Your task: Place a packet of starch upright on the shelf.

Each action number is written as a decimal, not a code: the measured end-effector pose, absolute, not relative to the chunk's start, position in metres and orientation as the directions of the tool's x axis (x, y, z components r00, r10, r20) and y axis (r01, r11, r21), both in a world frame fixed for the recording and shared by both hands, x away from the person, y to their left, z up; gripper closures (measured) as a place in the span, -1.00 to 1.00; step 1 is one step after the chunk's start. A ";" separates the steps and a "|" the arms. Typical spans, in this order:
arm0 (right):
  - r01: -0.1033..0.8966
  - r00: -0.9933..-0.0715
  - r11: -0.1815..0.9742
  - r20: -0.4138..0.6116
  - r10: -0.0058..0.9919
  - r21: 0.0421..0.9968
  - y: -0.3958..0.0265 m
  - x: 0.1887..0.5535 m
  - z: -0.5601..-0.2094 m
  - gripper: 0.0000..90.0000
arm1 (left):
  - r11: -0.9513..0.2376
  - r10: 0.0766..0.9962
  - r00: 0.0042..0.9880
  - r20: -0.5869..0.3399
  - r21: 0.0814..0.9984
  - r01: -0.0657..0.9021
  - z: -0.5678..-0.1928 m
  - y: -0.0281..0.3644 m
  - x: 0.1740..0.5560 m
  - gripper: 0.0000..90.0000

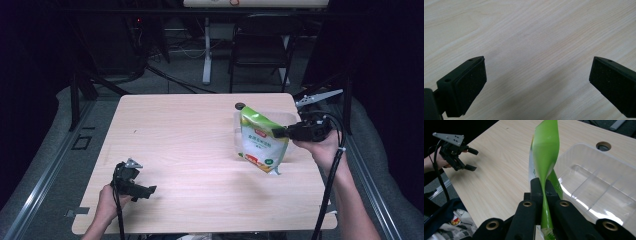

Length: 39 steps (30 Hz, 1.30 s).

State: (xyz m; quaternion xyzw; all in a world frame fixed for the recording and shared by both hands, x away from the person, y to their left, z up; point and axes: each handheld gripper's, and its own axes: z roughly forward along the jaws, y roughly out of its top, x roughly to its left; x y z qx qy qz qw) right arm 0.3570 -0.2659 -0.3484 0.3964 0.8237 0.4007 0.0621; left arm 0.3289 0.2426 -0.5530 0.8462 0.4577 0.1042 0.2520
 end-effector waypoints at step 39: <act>0.601 -0.511 0.211 0.167 0.843 0.771 -0.290 0.417 -0.304 1.00 | -0.451 0.827 0.559 -0.056 0.527 0.720 -0.553 0.243 0.328 -0.98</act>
